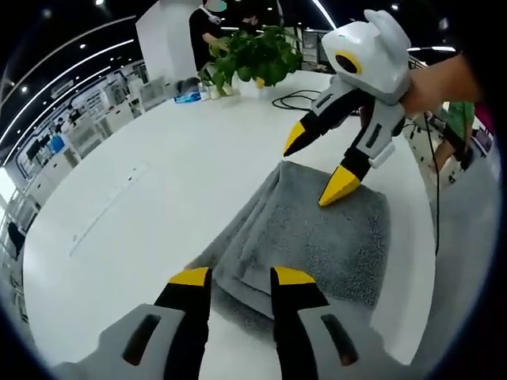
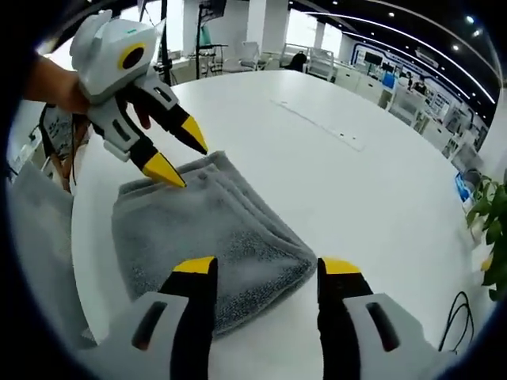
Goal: Fold the towel on the table until its edges align and the towel forms a compact rectangular stack.
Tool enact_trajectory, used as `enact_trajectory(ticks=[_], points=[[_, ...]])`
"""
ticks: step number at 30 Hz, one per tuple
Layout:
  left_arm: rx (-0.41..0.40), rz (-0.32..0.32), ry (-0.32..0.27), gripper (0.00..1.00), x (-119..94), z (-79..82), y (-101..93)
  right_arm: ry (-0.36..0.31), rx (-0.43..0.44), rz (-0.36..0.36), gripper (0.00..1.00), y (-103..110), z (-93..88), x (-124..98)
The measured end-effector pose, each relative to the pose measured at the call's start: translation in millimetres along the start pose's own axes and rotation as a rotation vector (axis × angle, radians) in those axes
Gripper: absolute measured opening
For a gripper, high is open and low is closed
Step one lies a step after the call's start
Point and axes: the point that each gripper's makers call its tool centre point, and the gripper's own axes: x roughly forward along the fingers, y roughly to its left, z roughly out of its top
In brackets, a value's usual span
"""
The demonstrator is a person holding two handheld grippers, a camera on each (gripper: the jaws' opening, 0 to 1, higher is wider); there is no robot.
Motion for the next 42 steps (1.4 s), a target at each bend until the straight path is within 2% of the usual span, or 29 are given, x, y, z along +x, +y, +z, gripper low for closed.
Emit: enact_trajectory(ticks=[3,6,11,14,16,19,23,27,29,35,42], points=[[-0.03,0.008,-0.012,0.36,-6.2,-1.4,-0.4,-0.018,0.06,0.002,0.53,2.1,-2.7,-5.9],[-0.14,0.004,-0.014,0.45,-10.2,-6.4,-4.5,-0.04,0.125,0.004,0.56,6.0,-4.5,-10.8],[-0.114,0.014,-0.016,0.45,-14.3,-11.5,-9.5,-0.034,0.085,-0.023,0.56,11.4,-13.3,-14.8],[-0.118,0.01,-0.012,0.45,-14.4,-13.3,-12.9,-0.023,0.09,-0.011,0.54,15.1,-18.3,-14.9],[-0.134,0.004,-0.008,0.45,-15.0,-15.1,-15.3,-0.019,0.102,-0.008,0.54,15.9,-20.7,-14.8],[-0.208,-0.027,0.021,0.44,-15.1,-24.1,-25.4,-0.02,0.138,0.013,0.51,20.9,-25.6,-13.0],[-0.166,-0.043,0.034,0.39,-14.4,-31.4,-37.5,-0.02,0.118,0.015,0.45,28.0,-31.0,-10.5],[-0.22,-0.046,0.035,0.39,-11.8,-36.6,-37.8,-0.006,0.089,0.022,0.41,33.1,-36.6,-5.4],[-0.204,-0.039,0.078,0.4,-8.7,-44.8,-38.9,-0.001,0.094,0.025,0.41,32.9,-38.4,-2.8],[-0.166,-0.04,0.082,0.37,-1.2,-41.7,-40.9,0.017,0.041,0.028,0.37,35.8,-38.3,1.2],[-0.179,-0.045,0.072,0.37,-0.2,-42.9,-40.1,0.013,0.062,0.045,0.36,33.6,-40.0,4.1]])
